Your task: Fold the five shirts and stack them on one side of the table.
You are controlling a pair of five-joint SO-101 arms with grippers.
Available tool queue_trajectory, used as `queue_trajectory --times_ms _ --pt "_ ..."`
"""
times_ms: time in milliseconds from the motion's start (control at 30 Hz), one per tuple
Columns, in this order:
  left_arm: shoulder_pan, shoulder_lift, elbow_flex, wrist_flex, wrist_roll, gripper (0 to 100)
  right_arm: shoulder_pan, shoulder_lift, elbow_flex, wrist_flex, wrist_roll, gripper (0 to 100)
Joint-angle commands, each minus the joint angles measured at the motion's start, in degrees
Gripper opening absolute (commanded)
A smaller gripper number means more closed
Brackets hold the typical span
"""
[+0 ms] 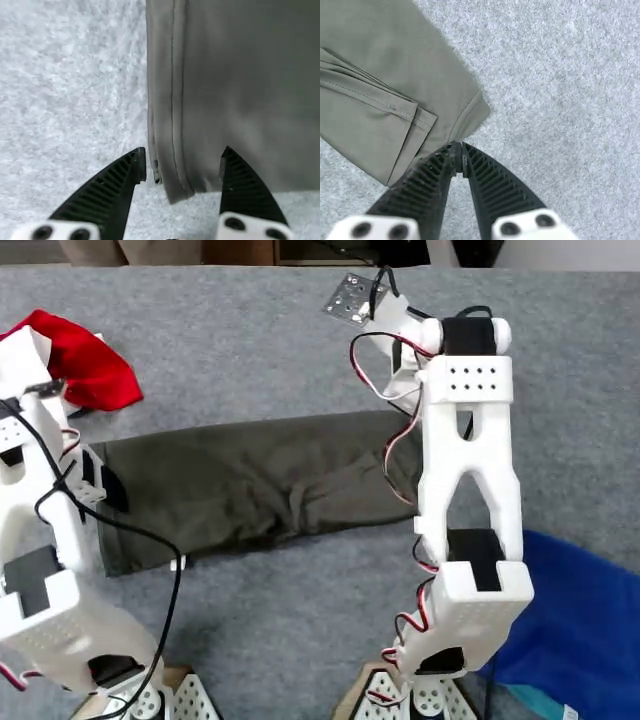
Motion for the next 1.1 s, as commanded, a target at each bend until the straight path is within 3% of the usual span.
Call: queue_trajectory --times_ms 0,400,600,867,1067 --pt "0.79 0.57 0.53 -2.46 2.9 25 0.4 -3.56 -3.03 -1.32 0.62 0.6" --pt "1.93 7.69 -1.41 -5.71 16.26 17 0.75 -3.91 -3.03 -1.32 0.62 0.6" --pt "2.02 12.88 -3.25 -5.54 16.62 14 0.75 -3.91 -3.03 -1.32 0.62 0.6" --pt "2.73 15.25 -3.25 -7.12 16.35 2 0.75 -3.91 -3.03 -1.32 0.7 0.6" --pt "1.58 14.99 -5.89 -6.15 16.26 2 1.54 -4.0 -3.38 -1.32 0.7 0.6"
